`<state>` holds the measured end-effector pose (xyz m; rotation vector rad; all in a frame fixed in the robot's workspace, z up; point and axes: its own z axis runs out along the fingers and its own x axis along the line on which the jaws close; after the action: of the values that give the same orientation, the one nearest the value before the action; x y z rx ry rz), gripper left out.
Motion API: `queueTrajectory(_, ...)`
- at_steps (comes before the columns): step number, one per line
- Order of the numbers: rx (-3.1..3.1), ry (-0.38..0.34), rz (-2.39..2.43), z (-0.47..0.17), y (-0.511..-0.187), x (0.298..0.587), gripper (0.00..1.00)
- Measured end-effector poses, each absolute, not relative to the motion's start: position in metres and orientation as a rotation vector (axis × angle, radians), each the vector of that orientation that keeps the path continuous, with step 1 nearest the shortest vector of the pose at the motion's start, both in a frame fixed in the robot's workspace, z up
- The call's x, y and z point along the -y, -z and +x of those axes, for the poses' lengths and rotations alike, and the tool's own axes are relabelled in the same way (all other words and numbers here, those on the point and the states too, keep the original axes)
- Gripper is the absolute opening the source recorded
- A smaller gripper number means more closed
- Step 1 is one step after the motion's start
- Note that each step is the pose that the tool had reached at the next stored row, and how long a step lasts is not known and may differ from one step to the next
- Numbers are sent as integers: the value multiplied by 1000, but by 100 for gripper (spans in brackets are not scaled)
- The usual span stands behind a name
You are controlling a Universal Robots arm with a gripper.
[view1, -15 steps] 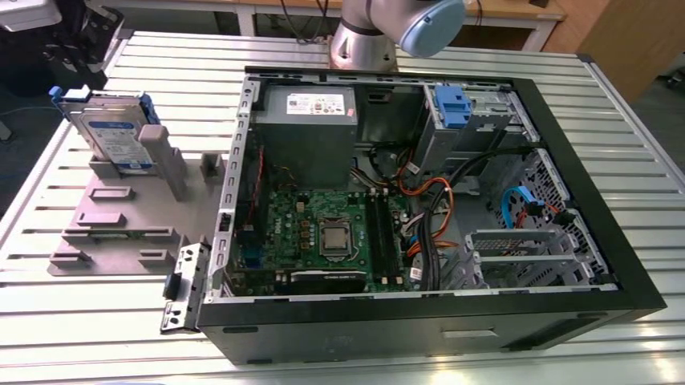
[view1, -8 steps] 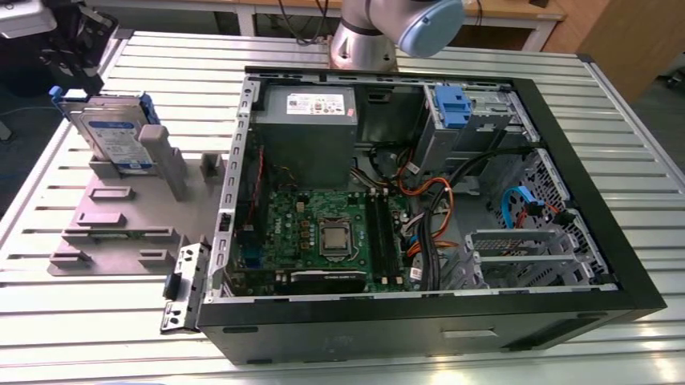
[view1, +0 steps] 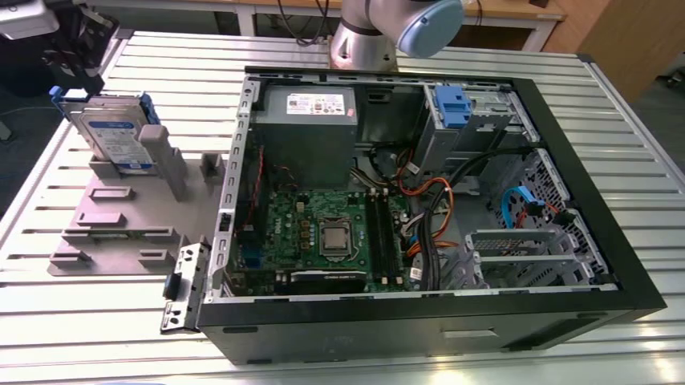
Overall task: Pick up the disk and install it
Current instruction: 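Pick up the disk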
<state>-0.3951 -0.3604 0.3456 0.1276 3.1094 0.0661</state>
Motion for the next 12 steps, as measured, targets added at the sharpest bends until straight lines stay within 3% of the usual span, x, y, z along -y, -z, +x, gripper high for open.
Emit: queueTrajectory(12,-3109,-66,128,-395,-345,359,11)
